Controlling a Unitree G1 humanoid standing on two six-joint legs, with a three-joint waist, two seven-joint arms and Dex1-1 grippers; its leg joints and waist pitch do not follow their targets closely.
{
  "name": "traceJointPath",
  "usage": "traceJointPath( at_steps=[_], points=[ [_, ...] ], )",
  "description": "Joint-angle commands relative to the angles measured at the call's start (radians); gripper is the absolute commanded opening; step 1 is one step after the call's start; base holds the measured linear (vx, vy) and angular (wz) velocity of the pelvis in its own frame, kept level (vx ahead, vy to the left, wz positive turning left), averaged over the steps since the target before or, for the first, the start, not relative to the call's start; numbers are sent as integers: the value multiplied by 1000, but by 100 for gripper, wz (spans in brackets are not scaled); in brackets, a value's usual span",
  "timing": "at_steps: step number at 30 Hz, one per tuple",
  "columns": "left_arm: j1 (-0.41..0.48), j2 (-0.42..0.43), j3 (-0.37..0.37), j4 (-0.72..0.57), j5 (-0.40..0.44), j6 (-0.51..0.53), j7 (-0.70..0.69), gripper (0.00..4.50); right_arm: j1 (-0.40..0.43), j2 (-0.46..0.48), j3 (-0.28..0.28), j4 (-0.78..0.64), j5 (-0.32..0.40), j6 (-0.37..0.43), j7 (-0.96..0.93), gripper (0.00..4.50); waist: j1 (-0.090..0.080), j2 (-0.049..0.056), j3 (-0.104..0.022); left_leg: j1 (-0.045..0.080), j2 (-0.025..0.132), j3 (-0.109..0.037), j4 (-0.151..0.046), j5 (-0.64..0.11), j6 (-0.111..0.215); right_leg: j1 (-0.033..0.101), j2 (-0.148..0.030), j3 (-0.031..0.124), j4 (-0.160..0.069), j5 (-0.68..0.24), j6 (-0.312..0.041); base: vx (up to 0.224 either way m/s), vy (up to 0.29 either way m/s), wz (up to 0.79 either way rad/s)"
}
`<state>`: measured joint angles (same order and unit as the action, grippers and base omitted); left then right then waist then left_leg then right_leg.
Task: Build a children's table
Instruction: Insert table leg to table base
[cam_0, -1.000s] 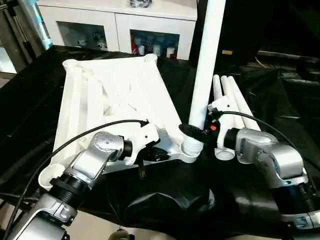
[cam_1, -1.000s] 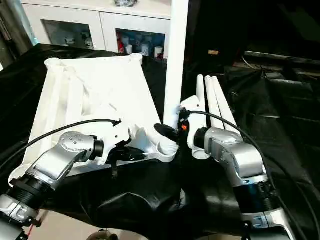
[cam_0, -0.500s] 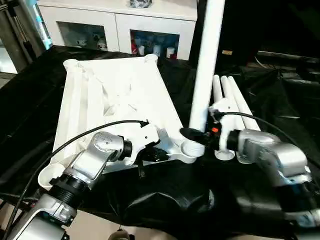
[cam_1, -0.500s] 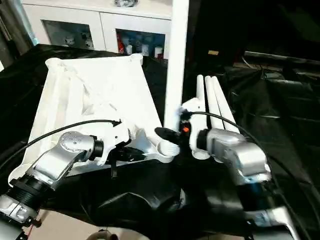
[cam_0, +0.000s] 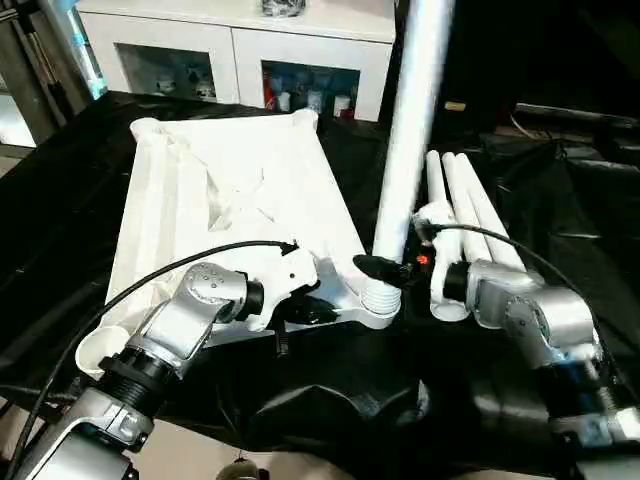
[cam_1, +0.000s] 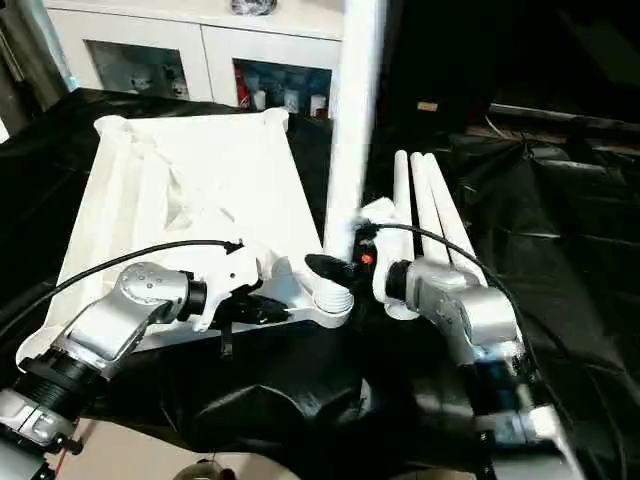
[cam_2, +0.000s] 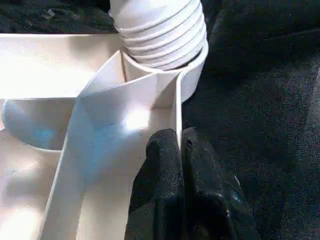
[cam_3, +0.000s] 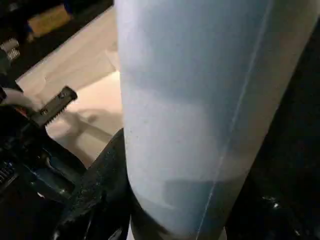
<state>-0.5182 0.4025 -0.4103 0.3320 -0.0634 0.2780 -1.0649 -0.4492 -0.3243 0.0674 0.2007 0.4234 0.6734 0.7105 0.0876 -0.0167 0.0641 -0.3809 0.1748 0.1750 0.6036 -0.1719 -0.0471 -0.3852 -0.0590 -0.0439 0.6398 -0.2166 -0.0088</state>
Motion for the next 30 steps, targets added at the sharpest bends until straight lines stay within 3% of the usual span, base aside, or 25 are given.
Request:
traceJointPath(
  at_steps=[1, 2, 4, 8, 12, 17, 24, 27, 30],
  points=[
    [16, 4, -22, 0, 12, 8, -28, 0, 42, -4, -15, 31, -16, -12, -21, 190, -4, 6, -72, 23, 55, -16, -71, -184, -26, 41, -84, 48, -80, -96, -225, 0, 0, 0],
    [16, 6, -21, 2, 14, 6, -28, 0, 60, 1, -16, 39, -25, -34, -31, 190, -1, 22, -73, 24, 55, -18, -70, -193, -30, 40, -86, 49, -79, -99, -226, 0, 0, 0],
    [14, 8, -19, 6, 18, 0, -27, 0, 96, 21, -28, 59, -34, -74, -59, 189, -5, 14, -71, 25, 54, -18, -75, -223, -34, 39, -84, 48, -85, -116, -222, 0, 0, 0],
    [4, 6, -16, 22, 26, -10, -18, 0, 156, 60, -49, 49, -43, -152, -84, 189, -9, 25, -66, 29, 52, -21, -79, -291, -45, 36, -86, 49, -97, -231, -200, 0, 0, 0],
    [-3, 2, -15, 34, 31, -16, -12, 0, 209, 88, -62, 31, -31, -210, -88, 189, -10, 27, -66, 38, 55, -24, -85, -335, -48, 31, -87, 50, -109, -316, -176, 0, 0, 0],
    [-8, -2, -12, 45, 38, -22, -9, 0, 240, 97, -58, 11, -47, -272, -89, 189, -11, 32, -69, 35, 56, -24, -88, -318, -44, 34, -85, 49, -103, -241, -192, 0, 0, 0],
    [-15, -6, -12, 68, 47, -35, -5, 0, 270, 77, -12, -29, -97, -342, -73, 189, -13, 31, -64, 38, 56, -27, -92, -370, -46, 29, -86, 51, -116, -349, -163, 0, 0, 0],
    [-16, -7, -12, 72, 49, -37, -4, 0, 267, 69, -1, -27, -106, -351, -64, 189, -13, 32, -65, 37, 57, -28, -94, -372, -48, 29, -86, 51, -114, -334, -164, 0, 0, 0],
    [-20, -9, -10, 78, 50, -41, -4, 0, 256, 32, 44, -17, -147, -359, -37, 189, -13, 33, -64, 37, 56, -27, -94, -366, -43, 29, -85, 51, -114, -314, -170, 0, 0, 0]
  ],
)
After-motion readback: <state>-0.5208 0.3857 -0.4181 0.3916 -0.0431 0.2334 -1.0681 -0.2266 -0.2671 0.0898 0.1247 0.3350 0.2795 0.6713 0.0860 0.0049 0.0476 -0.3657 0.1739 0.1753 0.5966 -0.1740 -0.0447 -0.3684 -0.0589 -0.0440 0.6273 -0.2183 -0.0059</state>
